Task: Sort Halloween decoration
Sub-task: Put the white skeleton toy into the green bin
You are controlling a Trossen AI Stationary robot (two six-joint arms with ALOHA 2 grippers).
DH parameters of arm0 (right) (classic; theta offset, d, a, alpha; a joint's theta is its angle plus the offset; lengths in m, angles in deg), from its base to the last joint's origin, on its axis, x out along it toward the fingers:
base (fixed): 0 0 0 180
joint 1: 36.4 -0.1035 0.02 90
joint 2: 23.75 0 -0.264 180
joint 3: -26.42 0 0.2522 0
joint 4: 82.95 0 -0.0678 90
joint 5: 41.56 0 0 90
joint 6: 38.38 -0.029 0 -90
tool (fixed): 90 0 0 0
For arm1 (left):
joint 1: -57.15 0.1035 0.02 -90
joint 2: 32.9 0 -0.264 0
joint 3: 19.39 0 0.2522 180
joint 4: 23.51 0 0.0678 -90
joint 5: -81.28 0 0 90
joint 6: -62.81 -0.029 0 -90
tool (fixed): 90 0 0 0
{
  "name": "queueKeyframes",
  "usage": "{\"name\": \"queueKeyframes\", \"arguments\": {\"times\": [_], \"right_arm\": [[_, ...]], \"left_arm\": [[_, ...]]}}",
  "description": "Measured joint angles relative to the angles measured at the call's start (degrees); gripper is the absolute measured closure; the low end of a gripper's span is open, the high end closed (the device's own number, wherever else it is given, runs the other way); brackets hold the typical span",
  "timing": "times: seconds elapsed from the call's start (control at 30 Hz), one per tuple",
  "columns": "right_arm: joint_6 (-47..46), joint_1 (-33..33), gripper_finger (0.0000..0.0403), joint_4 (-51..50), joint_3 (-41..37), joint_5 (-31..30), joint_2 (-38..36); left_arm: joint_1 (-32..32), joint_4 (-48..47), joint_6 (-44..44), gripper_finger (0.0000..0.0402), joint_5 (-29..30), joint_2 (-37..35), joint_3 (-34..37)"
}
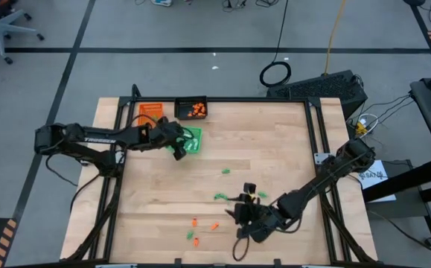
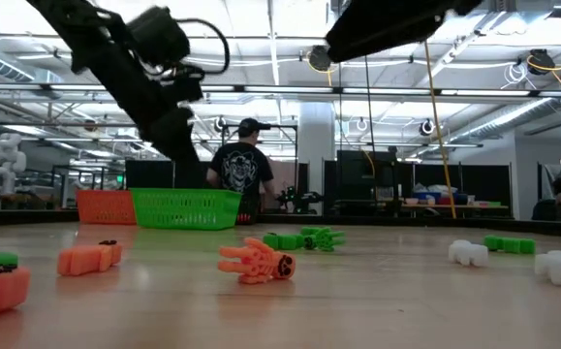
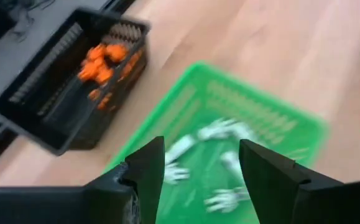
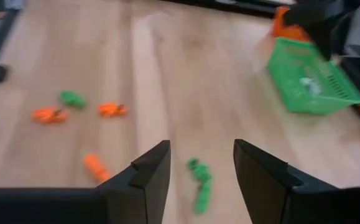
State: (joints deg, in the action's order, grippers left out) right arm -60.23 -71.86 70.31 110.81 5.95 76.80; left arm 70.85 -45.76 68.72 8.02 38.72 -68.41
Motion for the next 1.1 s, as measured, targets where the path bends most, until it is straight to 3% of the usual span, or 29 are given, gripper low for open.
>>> {"name": "queueKeyframes", "arguments": {"times": [0.13, 0.43, 0.7, 1.1], "right_arm": [[-4.88, -3.24, 0.0243, -2.36, 0.0, 2.62, 0.0], [-32.94, -7.38, 0.0243, -20.8, 0.0, 10.8, 0.0], [-35.93, -7.56, 0.0243, -22.46, 0.0, 12.78, 0.22], [-36.9, -9.42, 0.0243, -21.13, 0.0, 15.03, 6.11]], "left_arm": [[-5.93, 1.26, 2.7, 0.0197, -1.7, -3.74, 0.0], [-21.85, 10.82, 2.74, 0.0197, -1.63, -4.05, -0.01], [-33.79, 19.56, 2.58, 0.0197, 1.53, 1.78, -0.04], [-43.88, 25.73, 2.73, 0.0197, 5.74, 3.88, -0.02]]}}
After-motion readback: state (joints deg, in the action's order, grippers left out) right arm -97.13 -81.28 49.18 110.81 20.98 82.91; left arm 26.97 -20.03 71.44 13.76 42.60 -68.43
